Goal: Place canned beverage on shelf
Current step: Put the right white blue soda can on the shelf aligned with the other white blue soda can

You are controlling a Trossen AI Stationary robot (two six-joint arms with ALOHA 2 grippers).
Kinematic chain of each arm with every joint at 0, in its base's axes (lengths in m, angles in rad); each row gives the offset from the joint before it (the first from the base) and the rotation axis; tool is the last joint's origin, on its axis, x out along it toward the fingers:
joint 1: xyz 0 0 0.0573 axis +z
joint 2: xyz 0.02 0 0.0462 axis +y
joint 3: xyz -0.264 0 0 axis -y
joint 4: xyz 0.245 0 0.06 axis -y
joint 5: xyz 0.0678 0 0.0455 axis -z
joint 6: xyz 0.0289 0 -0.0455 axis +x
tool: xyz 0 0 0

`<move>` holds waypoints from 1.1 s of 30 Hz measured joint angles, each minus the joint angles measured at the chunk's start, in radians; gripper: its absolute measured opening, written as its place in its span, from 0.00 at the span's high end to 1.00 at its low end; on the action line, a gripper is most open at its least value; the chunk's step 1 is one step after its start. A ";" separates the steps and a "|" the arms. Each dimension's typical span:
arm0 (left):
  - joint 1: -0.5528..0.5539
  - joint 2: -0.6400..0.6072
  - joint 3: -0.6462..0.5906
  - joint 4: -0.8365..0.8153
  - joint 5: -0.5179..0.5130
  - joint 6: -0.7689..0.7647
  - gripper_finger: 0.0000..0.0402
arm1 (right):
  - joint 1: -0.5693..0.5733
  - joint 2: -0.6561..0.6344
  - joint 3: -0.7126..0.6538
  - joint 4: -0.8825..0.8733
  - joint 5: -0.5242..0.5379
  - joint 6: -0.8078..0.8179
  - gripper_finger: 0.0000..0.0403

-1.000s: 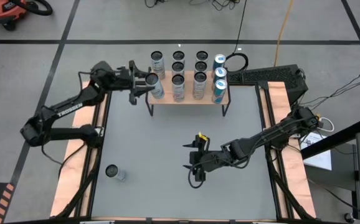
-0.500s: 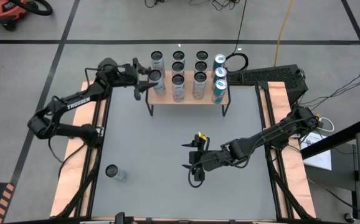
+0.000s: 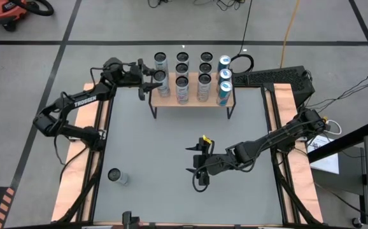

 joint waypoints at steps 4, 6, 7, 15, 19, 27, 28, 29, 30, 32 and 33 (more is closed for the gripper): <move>0.000 0.002 0.000 0.001 -0.010 -0.002 0.39 | 0.000 0.000 0.000 0.000 0.000 0.000 0.21; 0.000 0.002 0.000 0.001 -0.014 -0.008 0.39 | 0.000 0.000 0.000 -0.001 0.000 0.000 0.21; 0.000 0.002 0.000 0.001 -0.017 -0.015 0.39 | 0.000 0.000 0.000 0.000 0.000 0.000 0.21; 0.000 0.002 0.000 0.000 -0.027 -0.024 0.39 | 0.000 0.000 0.001 -0.001 0.000 0.000 0.21; 0.000 0.002 0.000 0.000 -0.036 -0.025 0.39 | 0.000 0.000 0.001 -0.001 0.000 0.000 0.21; 0.000 0.002 0.000 0.000 -0.054 -0.025 0.26 | 0.000 0.000 0.001 -0.001 0.000 0.000 0.21; 0.000 0.002 0.000 0.000 -0.054 -0.025 0.24 | 0.000 0.000 0.001 -0.001 0.000 0.000 0.21; 0.000 0.002 0.000 0.001 -0.054 -0.025 0.24 | 0.000 0.000 0.001 -0.001 0.000 0.000 0.21; 0.000 0.002 0.000 0.001 -0.054 -0.025 0.23 | 0.000 0.000 0.001 -0.001 0.000 0.000 0.21; 0.000 0.002 0.000 0.001 -0.054 -0.025 0.23 | 0.000 0.000 0.001 -0.001 0.000 0.000 0.21; 0.000 0.002 0.000 0.001 -0.054 -0.025 0.23 | 0.000 0.000 0.001 -0.001 0.000 0.000 0.21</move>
